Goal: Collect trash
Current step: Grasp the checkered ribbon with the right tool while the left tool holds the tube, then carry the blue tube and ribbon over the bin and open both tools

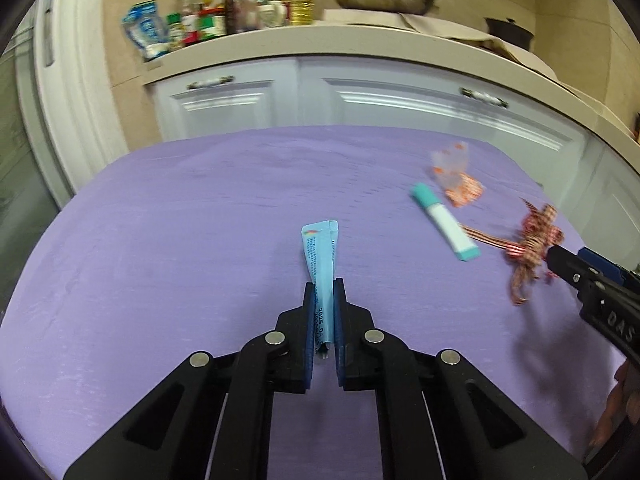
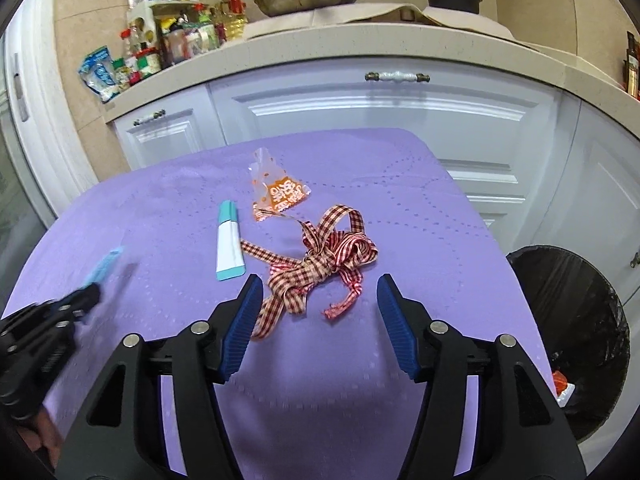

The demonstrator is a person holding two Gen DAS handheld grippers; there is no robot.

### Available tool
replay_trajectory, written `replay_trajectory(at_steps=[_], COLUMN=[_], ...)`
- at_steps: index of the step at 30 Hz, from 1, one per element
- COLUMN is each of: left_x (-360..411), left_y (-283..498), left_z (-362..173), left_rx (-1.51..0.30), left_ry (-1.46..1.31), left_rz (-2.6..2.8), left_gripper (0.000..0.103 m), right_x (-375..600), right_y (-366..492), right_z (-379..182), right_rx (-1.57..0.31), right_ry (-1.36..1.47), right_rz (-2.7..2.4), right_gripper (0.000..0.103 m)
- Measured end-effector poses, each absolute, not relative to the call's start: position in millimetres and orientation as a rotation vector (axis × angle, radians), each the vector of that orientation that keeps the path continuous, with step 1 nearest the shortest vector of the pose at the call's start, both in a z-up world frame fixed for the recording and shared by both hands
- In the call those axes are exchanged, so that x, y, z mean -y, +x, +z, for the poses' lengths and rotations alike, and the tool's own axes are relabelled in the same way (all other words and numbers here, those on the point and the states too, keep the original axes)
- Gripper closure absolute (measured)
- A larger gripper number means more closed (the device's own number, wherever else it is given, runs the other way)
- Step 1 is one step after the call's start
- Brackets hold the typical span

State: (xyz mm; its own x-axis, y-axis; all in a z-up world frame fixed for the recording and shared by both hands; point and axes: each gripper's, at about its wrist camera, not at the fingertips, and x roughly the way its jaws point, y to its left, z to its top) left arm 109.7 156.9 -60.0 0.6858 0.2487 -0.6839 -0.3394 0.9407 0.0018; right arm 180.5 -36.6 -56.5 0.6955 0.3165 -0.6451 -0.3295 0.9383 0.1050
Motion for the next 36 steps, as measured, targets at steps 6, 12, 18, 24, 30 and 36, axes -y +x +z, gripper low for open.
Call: replay_trajectory(at_steps=[6,12,18,24,30,36], left_x=[-194.4,-220.0,-224.7,-227.2,-226.1,-212.2], left_y=[96.5,90.7,87.5,84.2,80.7,77.2], left_z=[-55.8,-55.9,-57.2,-57.1,-55.0,-48.7], left_rx=[-0.719,-0.71,-0.706,-0.697,-0.688,-0.665], left_ry=[-0.153,-0.184,-0.205,-0.209,-0.211,-0.199], left_rz=[0.398,0.421,0.401,0.402,0.407,0.384], left_gripper=[0.094,0.094,0.094,0.094,0.094,0.094], right_x=[24.7,10.2,9.8,14.9,22.4,36.2], right_y=[199.2,211.9,213.6,206.4,193.0,175.4], right_z=[-63.0,-71.9,-75.0,-69.7,-61.9,-51.5], right_rx=[-0.76,-0.822,-0.843,-0.808,-0.756,-0.692], right_ry=[-0.021,-0.056,-0.058,-0.045,-0.048,-0.054], right_rz=[0.302,0.289,0.295,0.301,0.312,0.317], right_gripper=[0.037,0.04,0.078,0.081,0.081,0.081])
